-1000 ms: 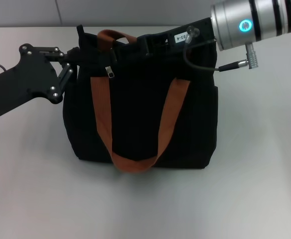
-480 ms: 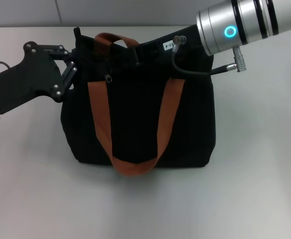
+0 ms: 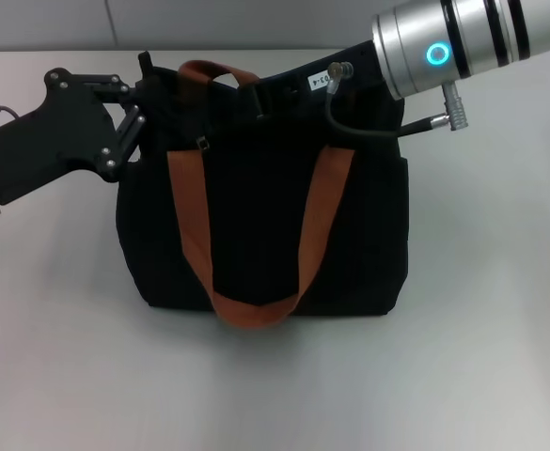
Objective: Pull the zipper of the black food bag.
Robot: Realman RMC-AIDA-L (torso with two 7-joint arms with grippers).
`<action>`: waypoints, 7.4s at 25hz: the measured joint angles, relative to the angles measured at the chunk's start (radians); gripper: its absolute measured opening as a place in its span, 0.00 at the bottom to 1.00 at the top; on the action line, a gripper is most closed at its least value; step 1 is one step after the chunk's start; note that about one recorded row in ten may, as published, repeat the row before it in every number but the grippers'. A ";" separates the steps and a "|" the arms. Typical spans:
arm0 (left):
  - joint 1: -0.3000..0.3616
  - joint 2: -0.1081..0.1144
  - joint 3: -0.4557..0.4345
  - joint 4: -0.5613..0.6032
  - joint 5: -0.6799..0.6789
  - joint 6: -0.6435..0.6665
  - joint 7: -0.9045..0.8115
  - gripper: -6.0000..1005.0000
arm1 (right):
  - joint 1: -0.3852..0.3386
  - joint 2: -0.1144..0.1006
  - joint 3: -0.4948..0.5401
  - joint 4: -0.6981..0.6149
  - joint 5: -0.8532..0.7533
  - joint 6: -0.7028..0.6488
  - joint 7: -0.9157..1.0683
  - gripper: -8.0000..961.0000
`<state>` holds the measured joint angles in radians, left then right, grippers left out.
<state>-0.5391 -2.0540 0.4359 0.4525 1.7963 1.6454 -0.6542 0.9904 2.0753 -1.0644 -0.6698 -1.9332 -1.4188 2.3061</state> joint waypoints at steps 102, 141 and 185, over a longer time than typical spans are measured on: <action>-0.060 0.010 0.000 0.023 -0.020 0.024 -0.124 0.03 | 0.004 0.006 -0.068 -0.034 0.027 0.076 0.046 0.25; -0.050 0.008 -0.002 0.020 -0.039 0.035 -0.123 0.03 | 0.004 0.012 -0.124 -0.038 0.037 0.140 0.047 0.07; -0.002 0.016 -0.002 0.017 -0.075 0.033 -0.110 0.03 | 0.035 0.003 -0.127 -0.250 -0.287 0.063 0.296 0.03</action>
<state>-0.5414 -2.0384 0.4343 0.4693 1.7217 1.6785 -0.7639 1.0249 2.0787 -1.1916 -0.9202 -2.2204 -1.3557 2.6023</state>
